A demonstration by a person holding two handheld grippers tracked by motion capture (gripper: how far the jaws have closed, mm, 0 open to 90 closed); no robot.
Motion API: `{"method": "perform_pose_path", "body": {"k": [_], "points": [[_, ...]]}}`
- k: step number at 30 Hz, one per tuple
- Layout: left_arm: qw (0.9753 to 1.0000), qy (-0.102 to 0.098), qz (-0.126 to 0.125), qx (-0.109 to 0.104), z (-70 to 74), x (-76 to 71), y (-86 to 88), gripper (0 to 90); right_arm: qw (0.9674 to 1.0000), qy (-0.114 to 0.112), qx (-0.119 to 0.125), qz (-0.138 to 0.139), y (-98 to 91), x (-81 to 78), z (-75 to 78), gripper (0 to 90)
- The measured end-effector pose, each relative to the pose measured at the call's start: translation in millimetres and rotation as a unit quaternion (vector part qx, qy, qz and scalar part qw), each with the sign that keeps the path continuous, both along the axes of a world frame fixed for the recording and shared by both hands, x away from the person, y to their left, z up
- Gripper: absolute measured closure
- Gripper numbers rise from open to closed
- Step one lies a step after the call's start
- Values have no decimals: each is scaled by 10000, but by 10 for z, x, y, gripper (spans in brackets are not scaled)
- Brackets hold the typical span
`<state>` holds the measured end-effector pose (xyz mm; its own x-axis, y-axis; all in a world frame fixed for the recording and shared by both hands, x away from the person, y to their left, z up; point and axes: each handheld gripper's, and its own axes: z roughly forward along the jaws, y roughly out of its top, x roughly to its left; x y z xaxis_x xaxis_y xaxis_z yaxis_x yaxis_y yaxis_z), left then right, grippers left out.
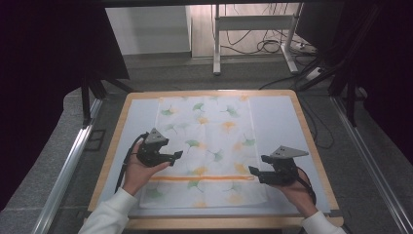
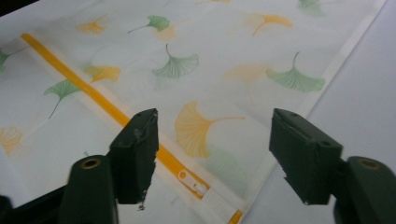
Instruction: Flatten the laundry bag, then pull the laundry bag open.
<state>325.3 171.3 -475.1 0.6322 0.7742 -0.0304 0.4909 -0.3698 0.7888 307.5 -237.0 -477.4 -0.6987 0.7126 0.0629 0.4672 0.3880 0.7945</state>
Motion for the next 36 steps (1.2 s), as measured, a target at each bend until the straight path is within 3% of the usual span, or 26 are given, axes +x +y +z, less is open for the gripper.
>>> {"method": "perform_pose_path", "body": {"k": [2, 6, 10, 12, 16, 20, 24, 29, 36], "points": [[10000, -70, -38, 33, 24, -29, -32, 270, 9999, 106, -8, 51, -16, -3, -29, 369], [9995, -258, -86, -152, 79, -101, -76, 276, 9996, 258, -63, -20, -22, 6, -41, 407], [9994, -109, -227, -253, 146, -128, -149, 306, 9991, 394, -175, 53, 32, 27, -43, 519], [9993, -55, -307, -189, 165, -106, -210, 323, 9985, 459, -243, 154, 79, 60, -11, 573], [9988, 49, -465, -173, 190, -58, -372, 337, 9976, 459, -470, 205, 203, 133, 83, 736], [9978, 108, -638, -164, 176, -105, -465, 352, 9976, 426, -498, 211, 260, 151, 71, 878], [9959, 343, -829, -147, 139, -154, -567, 412, 9955, 575, -724, 215, 241, 120, -38, 890], [9939, 462, -997, -26, 112, -177, -804, 429, 9958, 576, -695, 163, 138, 119, -10, 890], [9904, 610, -1238, 37, 54, -173, -1101, 462, 9943, 759, -746, 102, 38, 150, -64, 890]]}}
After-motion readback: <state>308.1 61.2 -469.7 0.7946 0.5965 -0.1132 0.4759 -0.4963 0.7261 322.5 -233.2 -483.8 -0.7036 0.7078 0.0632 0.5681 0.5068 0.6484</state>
